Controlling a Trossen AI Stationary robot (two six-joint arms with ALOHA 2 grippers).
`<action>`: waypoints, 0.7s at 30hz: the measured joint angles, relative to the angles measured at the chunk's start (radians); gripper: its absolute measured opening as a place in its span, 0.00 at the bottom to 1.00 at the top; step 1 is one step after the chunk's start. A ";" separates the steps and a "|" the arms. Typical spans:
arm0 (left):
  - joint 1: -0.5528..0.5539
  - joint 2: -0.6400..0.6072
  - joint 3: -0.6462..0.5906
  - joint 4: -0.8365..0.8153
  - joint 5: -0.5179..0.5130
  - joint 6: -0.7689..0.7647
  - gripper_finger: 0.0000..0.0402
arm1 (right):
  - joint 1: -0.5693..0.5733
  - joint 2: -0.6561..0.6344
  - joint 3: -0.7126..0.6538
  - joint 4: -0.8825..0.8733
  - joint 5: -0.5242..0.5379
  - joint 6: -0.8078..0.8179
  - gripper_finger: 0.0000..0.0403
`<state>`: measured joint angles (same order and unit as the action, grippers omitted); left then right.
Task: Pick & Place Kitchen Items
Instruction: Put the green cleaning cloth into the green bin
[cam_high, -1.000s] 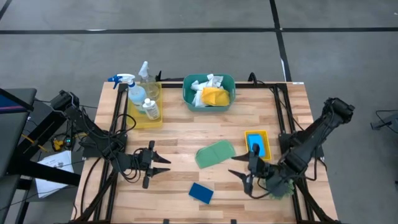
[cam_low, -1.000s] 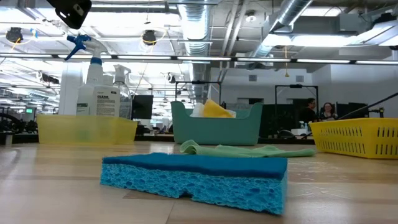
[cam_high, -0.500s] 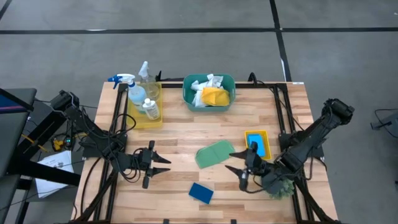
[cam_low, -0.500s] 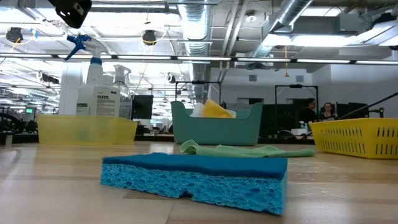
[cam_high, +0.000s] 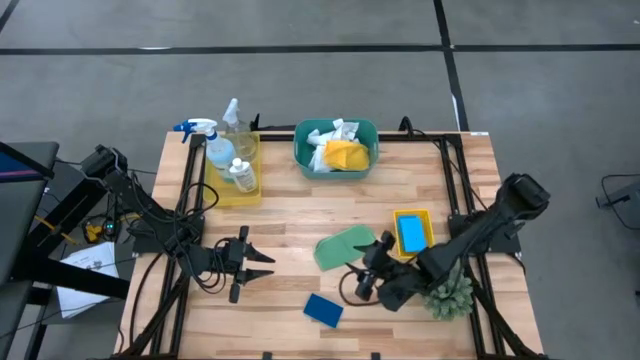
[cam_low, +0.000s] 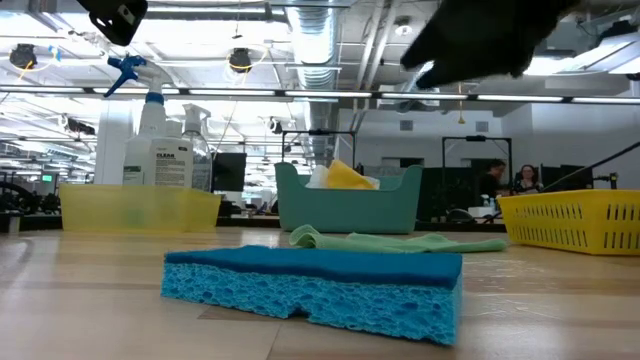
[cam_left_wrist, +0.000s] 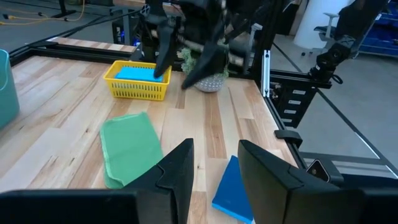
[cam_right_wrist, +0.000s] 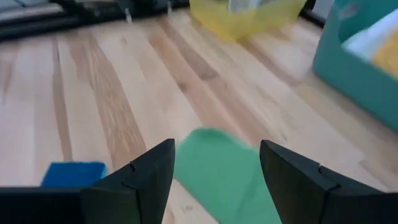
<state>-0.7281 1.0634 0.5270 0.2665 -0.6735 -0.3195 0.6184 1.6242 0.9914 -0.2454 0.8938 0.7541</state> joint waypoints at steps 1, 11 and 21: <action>0.000 0.000 0.000 0.000 0.000 0.000 0.30 | -0.006 0.018 0.000 0.000 -0.006 0.010 0.56; 0.000 0.000 0.000 -0.002 0.000 0.000 0.30 | -0.091 0.164 0.000 0.066 -0.100 0.027 0.56; 0.000 0.000 0.000 -0.005 0.000 0.000 0.30 | -0.171 0.197 0.000 0.041 -0.134 0.213 0.56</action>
<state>-0.7281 1.0634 0.5270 0.2619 -0.6735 -0.3191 0.4470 1.8214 0.9916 -0.2044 0.7597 0.9669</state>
